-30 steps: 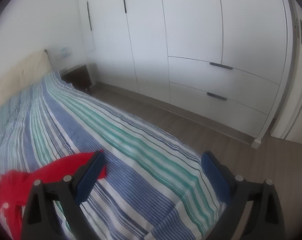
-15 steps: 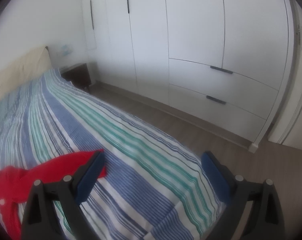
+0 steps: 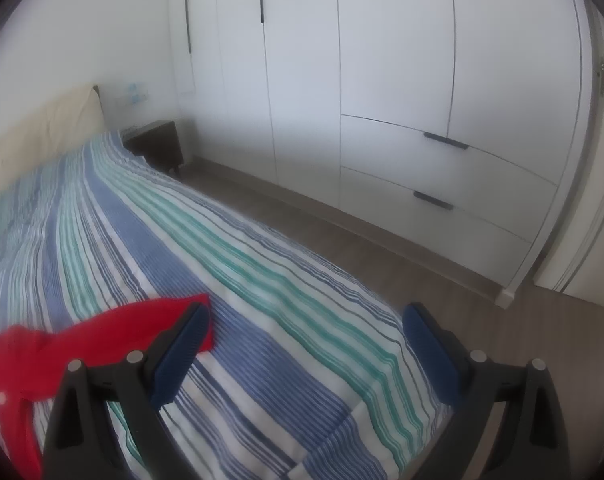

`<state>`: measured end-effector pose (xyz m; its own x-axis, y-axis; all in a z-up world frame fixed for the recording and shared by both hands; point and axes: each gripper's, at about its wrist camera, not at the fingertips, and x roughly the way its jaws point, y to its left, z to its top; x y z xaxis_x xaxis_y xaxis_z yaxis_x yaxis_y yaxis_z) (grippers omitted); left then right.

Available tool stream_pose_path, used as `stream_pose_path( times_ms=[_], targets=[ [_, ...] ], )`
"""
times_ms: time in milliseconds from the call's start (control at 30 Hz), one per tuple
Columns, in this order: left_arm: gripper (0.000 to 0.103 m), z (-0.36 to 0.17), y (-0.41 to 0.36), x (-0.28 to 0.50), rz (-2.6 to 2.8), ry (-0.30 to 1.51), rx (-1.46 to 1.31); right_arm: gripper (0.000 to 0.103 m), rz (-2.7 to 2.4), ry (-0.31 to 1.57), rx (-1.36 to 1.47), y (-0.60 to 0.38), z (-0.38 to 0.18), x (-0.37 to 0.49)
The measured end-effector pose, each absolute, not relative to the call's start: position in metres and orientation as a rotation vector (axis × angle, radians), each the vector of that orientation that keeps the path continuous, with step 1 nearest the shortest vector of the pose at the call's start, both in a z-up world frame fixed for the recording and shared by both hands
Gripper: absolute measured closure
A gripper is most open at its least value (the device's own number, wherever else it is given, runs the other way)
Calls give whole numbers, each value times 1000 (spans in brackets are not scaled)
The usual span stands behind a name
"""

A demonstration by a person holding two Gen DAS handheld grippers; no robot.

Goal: Fold small clothes

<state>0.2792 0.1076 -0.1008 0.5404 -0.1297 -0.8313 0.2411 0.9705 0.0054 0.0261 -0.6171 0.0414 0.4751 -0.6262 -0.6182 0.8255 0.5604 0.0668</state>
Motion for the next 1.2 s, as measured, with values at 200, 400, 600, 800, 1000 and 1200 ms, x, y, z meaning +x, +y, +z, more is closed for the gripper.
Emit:
stream_pose_path(
  times_ms=[200,400,600,800,1000,1200],
  targets=[
    [0,-101,108,279,-221,976,124,7,-917,590,388,-618,40,27],
    [0,-101,108,279,-221,976,124,7,-920,595,370,-616,41,30],
    [0,-101,108,279,-221,976,124,7,-928,594,370,-615,41,31],
    [0,-101,108,279,-221,976,124,7,-929,598,362,-614,41,32],
    [0,-101,108,279,-221,976,124,7,-932,586,383,-618,40,27],
    [0,-101,108,279,-221,976,124,7,-931,604,376,-618,39,31]
  ],
)
